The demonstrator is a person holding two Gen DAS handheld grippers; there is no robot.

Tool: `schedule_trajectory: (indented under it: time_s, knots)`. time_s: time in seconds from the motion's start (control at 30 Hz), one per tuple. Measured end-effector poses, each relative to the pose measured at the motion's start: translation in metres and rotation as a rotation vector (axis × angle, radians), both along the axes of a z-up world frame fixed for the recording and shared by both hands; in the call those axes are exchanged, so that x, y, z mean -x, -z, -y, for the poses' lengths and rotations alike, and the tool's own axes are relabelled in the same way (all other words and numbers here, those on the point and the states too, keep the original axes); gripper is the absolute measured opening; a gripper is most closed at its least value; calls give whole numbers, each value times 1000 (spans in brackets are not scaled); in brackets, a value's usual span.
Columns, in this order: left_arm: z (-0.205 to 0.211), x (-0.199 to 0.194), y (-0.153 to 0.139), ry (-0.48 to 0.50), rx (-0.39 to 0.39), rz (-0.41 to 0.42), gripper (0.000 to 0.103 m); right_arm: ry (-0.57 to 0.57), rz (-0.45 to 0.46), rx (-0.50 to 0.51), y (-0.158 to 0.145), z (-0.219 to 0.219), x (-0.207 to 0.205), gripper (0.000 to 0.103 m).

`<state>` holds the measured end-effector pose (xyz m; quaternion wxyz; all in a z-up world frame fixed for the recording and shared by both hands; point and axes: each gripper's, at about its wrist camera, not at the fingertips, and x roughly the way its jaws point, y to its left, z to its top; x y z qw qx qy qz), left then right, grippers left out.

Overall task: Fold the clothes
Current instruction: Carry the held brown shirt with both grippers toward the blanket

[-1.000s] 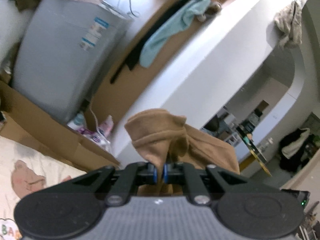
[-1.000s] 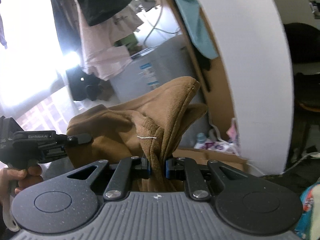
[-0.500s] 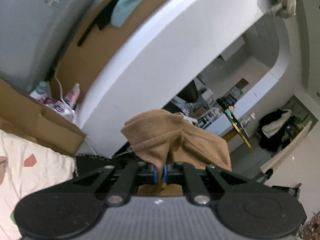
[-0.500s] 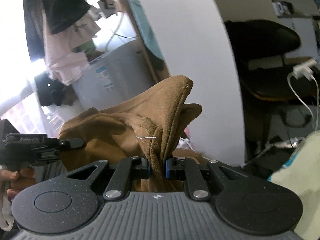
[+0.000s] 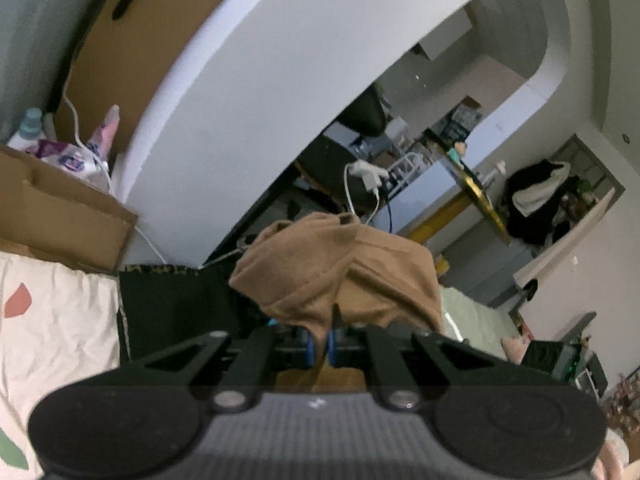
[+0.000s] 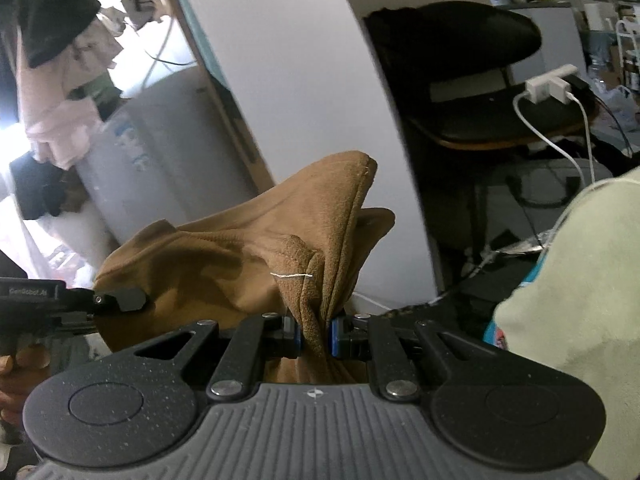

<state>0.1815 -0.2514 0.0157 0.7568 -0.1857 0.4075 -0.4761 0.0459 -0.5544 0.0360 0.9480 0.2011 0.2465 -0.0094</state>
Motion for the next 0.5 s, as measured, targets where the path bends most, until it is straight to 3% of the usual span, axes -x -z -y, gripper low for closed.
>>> schedule_trajectory:
  time_s: [0.23, 0.5]
  knots:
    - [23, -21, 52, 46, 5, -40, 6, 80, -29, 2, 55, 21, -9, 12]
    - [39, -36, 104, 76, 22, -92, 6, 74, -101, 43, 105, 29, -23, 12]
